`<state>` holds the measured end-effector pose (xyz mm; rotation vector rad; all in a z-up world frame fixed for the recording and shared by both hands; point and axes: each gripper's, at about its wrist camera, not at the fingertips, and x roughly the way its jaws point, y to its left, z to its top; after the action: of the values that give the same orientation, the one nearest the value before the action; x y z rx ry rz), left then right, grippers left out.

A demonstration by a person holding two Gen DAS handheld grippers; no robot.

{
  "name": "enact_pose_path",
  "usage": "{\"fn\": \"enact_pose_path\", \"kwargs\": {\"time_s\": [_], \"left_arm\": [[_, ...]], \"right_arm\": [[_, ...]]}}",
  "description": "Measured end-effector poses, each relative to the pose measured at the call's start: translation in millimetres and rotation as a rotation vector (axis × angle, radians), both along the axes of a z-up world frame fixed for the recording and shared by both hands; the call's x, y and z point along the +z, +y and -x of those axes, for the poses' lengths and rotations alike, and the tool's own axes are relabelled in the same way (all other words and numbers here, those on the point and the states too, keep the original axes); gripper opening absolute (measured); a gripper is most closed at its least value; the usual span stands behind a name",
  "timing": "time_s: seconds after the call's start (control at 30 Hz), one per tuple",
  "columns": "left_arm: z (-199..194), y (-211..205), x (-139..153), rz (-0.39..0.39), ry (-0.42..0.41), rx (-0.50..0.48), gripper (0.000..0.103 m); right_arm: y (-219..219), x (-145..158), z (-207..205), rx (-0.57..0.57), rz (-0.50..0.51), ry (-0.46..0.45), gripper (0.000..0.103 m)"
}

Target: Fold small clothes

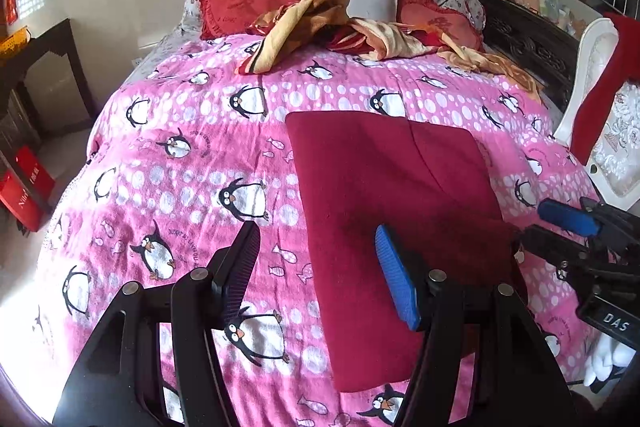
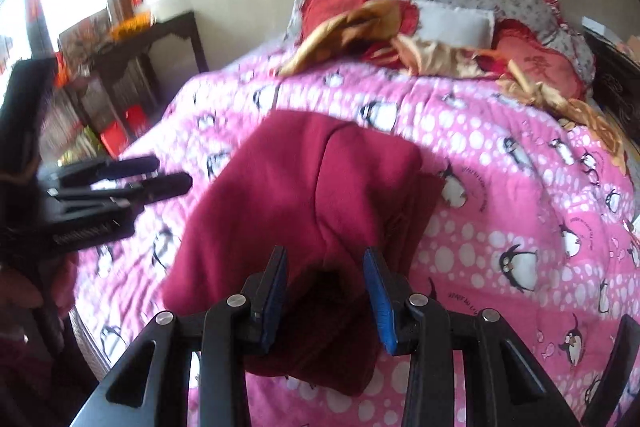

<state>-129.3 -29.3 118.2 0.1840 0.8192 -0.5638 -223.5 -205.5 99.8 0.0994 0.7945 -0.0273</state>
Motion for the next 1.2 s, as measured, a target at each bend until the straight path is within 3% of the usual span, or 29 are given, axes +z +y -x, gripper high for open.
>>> {"fn": "enact_pose_path", "kwargs": {"time_s": [0.07,0.23,0.6,1.2], "left_arm": [[-1,2,2,-0.004,-0.008,0.018,0.06],[0,4,7,-0.016,-0.027,0.031,0.06],[9,7,15,-0.022,-0.055,0.03,0.06],[10,10,17,-0.016,-0.059,0.046,0.06]], "right_arm": [[-1,11,7,-0.024,0.001,-0.049,0.053],[-2,26,20,-0.099,0.014,-0.13,0.074],[-12,26,24,-0.202,-0.038,-0.125,0.079],[-11,24,21,-0.217,-0.018,-0.098,0.079]]}}
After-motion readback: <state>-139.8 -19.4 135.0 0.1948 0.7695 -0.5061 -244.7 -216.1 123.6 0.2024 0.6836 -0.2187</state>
